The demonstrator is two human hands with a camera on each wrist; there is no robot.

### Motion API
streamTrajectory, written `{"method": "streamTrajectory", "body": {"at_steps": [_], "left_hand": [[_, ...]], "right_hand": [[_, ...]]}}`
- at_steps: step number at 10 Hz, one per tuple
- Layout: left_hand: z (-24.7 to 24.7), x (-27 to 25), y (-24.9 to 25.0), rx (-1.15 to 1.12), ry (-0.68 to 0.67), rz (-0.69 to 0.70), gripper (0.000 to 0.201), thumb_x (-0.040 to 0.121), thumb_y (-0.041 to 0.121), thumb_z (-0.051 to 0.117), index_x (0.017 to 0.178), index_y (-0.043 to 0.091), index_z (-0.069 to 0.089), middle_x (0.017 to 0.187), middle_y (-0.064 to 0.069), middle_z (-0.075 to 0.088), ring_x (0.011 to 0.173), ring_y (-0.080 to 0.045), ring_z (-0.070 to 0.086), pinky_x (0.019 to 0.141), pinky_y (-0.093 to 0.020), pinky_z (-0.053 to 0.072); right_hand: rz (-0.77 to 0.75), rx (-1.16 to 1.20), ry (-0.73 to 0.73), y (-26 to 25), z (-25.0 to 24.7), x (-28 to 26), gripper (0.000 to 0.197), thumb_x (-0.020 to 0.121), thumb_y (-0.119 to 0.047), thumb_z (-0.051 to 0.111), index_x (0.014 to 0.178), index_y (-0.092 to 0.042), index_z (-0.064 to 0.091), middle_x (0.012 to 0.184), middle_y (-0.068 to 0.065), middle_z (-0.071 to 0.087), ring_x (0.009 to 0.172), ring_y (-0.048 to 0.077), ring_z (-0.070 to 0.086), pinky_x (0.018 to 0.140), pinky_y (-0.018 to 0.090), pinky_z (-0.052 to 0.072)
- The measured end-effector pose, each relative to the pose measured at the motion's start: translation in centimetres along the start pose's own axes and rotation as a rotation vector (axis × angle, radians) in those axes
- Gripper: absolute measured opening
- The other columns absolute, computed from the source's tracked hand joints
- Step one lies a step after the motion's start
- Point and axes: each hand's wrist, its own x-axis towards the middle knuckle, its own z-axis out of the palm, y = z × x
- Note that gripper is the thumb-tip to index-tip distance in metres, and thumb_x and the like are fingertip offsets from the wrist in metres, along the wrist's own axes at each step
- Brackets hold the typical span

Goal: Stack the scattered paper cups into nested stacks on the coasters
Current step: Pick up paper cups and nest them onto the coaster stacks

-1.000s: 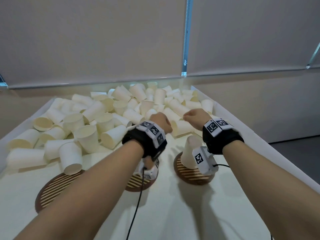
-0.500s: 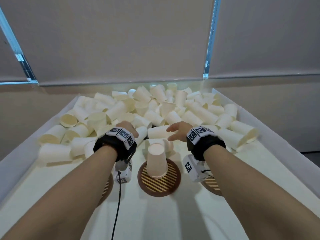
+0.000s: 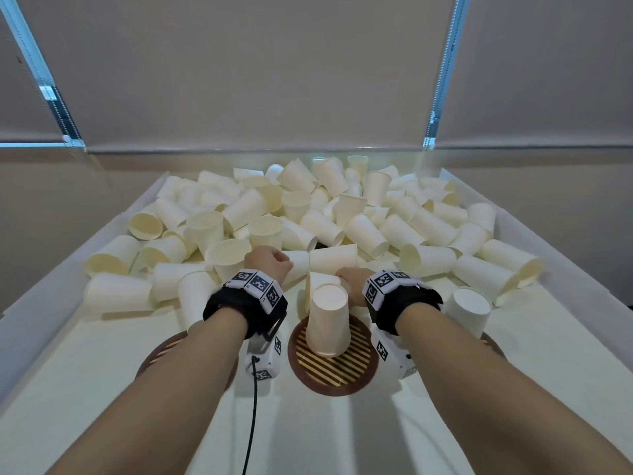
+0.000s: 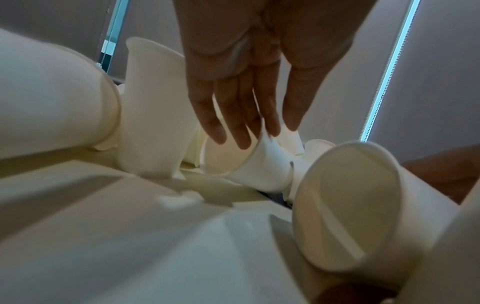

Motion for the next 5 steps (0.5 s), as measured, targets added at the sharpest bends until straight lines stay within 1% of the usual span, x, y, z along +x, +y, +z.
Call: {"method": "streamTrajectory", "body": {"at_steps": [1, 2, 3, 4, 5], "left_hand": [[-0.6, -0.1, 0.0, -0.058, 0.078, 0.008, 0.019, 0.087, 0.012, 0.057, 0.102, 0.009, 0.069, 0.108, -0.010, 0.068, 0.101, -0.027, 0.061, 0.077, -0.025, 0.041], [-1.5, -0.2, 0.1, -0.137, 0.150, 0.015, 0.023, 0.090, 0.009, 0.050, 0.106, 0.007, 0.067, 0.112, -0.012, 0.065, 0.104, -0.029, 0.058, 0.076, -0.024, 0.037], [-2.5, -0.4, 0.5, -0.210, 0.197, 0.039, 0.027, 0.093, 0.005, 0.043, 0.109, 0.004, 0.065, 0.118, -0.012, 0.064, 0.113, -0.027, 0.055, 0.085, -0.025, 0.038], [-3.2, -1.1, 1.4, -0.241, 0.154, 0.075, 0.031, 0.094, 0.004, 0.039, 0.110, 0.003, 0.065, 0.122, -0.010, 0.062, 0.118, -0.026, 0.052, 0.094, -0.026, 0.036], [-3.2, -2.0, 2.4, -0.325, 0.079, 0.106, 0.033, 0.097, 0.010, 0.037, 0.115, 0.005, 0.064, 0.128, -0.008, 0.059, 0.123, -0.025, 0.049, 0.099, -0.027, 0.034]], "right_hand": [[0.020, 0.015, 0.026, -0.1, 0.6, -0.1, 0.067, 0.078, -0.023, 0.072, 0.137, -0.017, 0.040, 0.136, 0.011, 0.050, 0.123, 0.032, 0.050, 0.100, 0.039, 0.042], [-0.010, -0.001, 0.101, 0.9, 0.7, 1.6, 0.078, 0.071, -0.036, 0.073, 0.137, -0.023, 0.033, 0.131, 0.007, 0.053, 0.115, 0.030, 0.055, 0.096, 0.044, 0.047], [0.020, 0.077, 0.112, 0.6, -1.6, -0.7, 0.076, 0.071, -0.033, 0.076, 0.136, -0.015, 0.040, 0.129, 0.007, 0.056, 0.116, 0.028, 0.056, 0.100, 0.039, 0.045], [-0.029, 0.218, 0.182, 0.4, -4.0, -3.2, 0.069, 0.075, -0.026, 0.076, 0.135, -0.014, 0.045, 0.132, 0.007, 0.054, 0.122, 0.026, 0.051, 0.099, 0.030, 0.039], [-0.167, 0.414, 0.259, -0.3, -5.5, -5.1, 0.066, 0.068, -0.024, 0.082, 0.128, -0.019, 0.054, 0.123, 0.003, 0.056, 0.108, 0.020, 0.053, 0.089, 0.026, 0.041]]}}
